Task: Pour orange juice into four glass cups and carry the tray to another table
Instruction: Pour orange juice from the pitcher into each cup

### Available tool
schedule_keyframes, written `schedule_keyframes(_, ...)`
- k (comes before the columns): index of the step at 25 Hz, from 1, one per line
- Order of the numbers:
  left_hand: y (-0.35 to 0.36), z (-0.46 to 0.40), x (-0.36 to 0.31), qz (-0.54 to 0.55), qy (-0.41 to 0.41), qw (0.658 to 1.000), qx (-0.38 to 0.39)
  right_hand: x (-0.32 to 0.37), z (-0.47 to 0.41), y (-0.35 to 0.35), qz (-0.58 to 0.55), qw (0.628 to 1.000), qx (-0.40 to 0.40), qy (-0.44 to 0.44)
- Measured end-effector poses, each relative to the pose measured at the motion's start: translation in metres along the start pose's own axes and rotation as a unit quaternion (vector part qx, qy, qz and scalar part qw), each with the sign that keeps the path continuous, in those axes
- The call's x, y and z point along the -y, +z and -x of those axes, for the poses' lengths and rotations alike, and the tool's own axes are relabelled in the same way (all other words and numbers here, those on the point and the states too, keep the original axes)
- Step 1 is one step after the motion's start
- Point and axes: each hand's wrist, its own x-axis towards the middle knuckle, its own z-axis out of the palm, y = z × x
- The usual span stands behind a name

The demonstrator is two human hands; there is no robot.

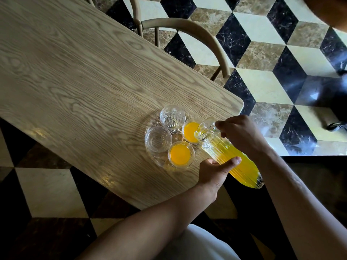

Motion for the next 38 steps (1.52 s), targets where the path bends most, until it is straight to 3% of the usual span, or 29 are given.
schedule_keyframes(3, -0.003, 0.002, -0.007, -0.008, 0.014, 1.000, -0.002, 0.004, -0.001, -0.003, -0.048, 0.999, 0.006, 0.015)
schedule_keyframes(11, -0.016, -0.006, -0.021, -0.007, 0.013, 1.000, 0.008, 0.034, -0.004, -0.006, -0.032, 0.999, 0.009, -0.025)
schedule_keyframes(22, -0.026, -0.011, -0.042, -0.010, 0.036, 0.999, -0.025, 0.061, -0.017, 0.001, -0.030, 1.000, 0.003, -0.008)
schedule_keyframes(38, -0.031, -0.010, -0.055, 0.045, 0.007, 0.998, -0.039, 0.084, -0.028, 0.013, 0.030, 0.999, 0.034, -0.007)
